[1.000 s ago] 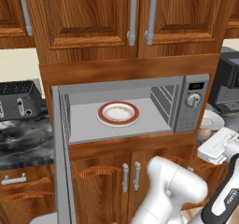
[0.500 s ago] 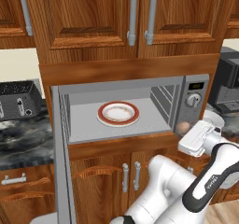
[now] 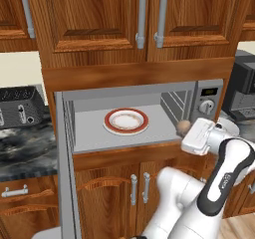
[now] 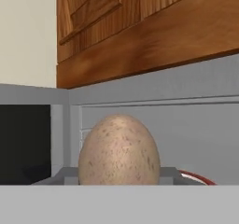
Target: Pick the egg from the counter and place it in the microwave.
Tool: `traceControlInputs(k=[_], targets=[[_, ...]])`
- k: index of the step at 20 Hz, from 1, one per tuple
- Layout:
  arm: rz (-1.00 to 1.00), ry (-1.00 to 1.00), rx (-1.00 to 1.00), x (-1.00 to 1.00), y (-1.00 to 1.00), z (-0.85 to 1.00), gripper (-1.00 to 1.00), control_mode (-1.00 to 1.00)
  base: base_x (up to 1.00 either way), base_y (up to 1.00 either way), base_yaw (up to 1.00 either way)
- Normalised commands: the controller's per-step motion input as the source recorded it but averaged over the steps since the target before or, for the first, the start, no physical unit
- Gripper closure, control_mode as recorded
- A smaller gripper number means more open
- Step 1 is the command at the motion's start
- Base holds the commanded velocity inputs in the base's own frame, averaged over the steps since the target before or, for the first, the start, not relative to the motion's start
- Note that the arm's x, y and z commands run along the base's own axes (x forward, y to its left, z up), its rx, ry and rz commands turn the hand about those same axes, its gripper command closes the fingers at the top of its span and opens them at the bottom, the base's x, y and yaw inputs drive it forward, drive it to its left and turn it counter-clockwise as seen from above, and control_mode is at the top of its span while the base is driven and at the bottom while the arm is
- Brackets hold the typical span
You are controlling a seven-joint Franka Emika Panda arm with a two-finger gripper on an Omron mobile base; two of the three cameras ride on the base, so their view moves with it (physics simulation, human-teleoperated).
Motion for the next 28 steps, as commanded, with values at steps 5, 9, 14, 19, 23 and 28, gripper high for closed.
traceControlInputs(k=[5,9,14,19,23,28], targets=[[-0.21,-0.03,0.04,0.40,1.00,-0.29,1.00,-1.00,0.00,0.00,0.00],[-0.24,-0.05,0.05,0.14,1.00,-0.61,1.00,-1.00,0.00,0.00,0.00],[-0.28,-0.06,0.06,0.08,1.00,-0.61,1.00,-1.00,0.00,0.00,0.00],[-0.32,-0.03,0.05,0.02,1.00,-0.57,1.00,-1.00,0.00,0.00,0.00],[-0.34,-0.03,0.04,0.00,1.00,-0.64,1.00,-1.00,0.00,0.00,0.00],[-0.34,-0.07,0.03,0.04,0.85,-0.52,1.00,-1.00,0.00,0.00,0.00]])
